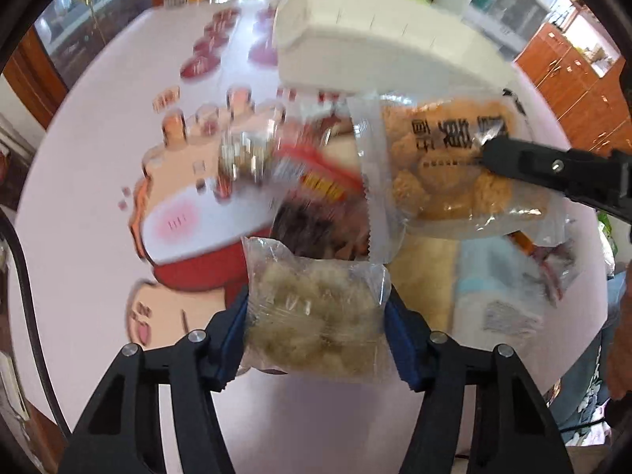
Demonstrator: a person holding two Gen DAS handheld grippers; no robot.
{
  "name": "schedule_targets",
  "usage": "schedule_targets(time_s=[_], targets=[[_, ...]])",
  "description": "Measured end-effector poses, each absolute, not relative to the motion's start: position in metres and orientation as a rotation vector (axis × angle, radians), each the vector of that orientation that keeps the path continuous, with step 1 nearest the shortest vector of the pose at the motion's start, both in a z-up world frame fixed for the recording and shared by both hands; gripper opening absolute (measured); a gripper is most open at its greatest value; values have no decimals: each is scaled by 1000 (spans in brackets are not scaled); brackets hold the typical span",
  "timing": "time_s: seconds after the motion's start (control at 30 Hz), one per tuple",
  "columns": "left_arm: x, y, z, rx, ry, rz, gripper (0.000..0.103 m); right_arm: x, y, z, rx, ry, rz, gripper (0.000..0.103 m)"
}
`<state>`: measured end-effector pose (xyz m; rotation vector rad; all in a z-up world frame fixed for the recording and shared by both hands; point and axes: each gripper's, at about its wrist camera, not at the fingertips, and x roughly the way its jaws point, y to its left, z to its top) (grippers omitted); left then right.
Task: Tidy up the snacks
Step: 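Grasp a clear cracker bag with the left gripper while the right grasps a brown biscuit bag, then lower both held bags into the white tray and open both grippers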
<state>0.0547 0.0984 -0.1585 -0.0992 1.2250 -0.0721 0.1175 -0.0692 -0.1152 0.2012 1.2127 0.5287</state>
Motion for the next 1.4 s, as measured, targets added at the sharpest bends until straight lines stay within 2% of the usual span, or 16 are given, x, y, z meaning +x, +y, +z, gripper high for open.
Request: schedule_targets(time_s=[0.2, 0.4, 0.57, 0.7, 0.73, 0.77, 0.83, 0.87, 1.03, 1.4], targets=[[73, 96, -66, -60, 995, -106, 61, 116, -85, -52, 115, 1028, 465, 34], [143, 79, -6, -10, 827, -136, 61, 146, -113, -3, 54, 877, 323, 34], [211, 65, 4, 3, 833, -130, 61, 190, -128, 13, 44, 826, 214, 34], [242, 56, -7, 22, 865, -119, 63, 228, -130, 6, 26, 853, 179, 35], [248, 54, -11, 21, 884, -121, 67, 234, -129, 3, 21, 866, 175, 39], [253, 53, -15, 14, 907, -123, 77, 243, -128, -1, 8, 885, 179, 39], [255, 55, -22, -17, 934, -137, 91, 251, -126, -11, -9, 919, 179, 41], [256, 57, -24, -33, 937, -133, 93, 254, -125, -14, -14, 924, 181, 41], [253, 72, -29, -85, 947, -92, 93, 252, -122, -12, -23, 912, 169, 56], [216, 79, -6, -34, 835, -34, 93, 226, -126, 3, -46, 913, 182, 58]])
